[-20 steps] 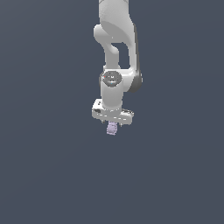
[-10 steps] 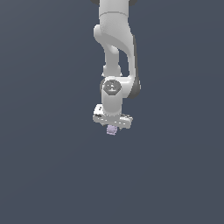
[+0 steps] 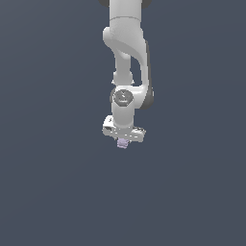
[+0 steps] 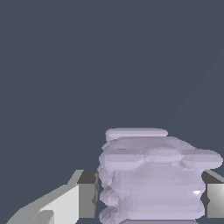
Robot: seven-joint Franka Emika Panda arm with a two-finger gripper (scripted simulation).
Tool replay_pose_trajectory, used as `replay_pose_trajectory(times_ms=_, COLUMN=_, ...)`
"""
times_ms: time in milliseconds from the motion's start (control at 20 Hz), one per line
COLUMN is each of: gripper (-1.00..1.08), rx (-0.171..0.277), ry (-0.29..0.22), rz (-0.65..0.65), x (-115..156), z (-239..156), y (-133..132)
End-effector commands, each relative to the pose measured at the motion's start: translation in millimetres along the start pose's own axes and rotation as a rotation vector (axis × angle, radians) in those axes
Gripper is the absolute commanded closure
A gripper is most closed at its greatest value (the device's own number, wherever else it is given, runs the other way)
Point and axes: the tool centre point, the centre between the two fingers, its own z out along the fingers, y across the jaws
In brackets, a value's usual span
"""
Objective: Pick up the object and move it to a goal position.
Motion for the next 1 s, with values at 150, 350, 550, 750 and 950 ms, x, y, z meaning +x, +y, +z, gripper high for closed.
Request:
replay_pose_trajectory(times_ms=150, gripper=1.08, rx=0.000, ry=0.000, rz=0.001, x=0.3, z=0.8, y=0.4)
replay_pose_trajectory(times_ms=350, gripper=1.08, rx=0.000, ry=0.001, rz=0.001, x=0.9, z=-2.6, y=-0.5)
replay_pose_trajectory(times_ms=550, gripper=1.08, rx=0.000, ry=0.001, rz=0.001, x=3.0, z=-15.0, y=-4.6)
replay_pose_trajectory(times_ms=750, gripper=1.08, rx=0.000, ry=0.001, rz=0.001, x=6.5, z=-37.0, y=-11.7)
replay_pose_trajectory(times_ms=950, gripper=1.08, rx=0.000, ry=0.001, rz=0.001, x=12.0, z=-66.7, y=-21.4)
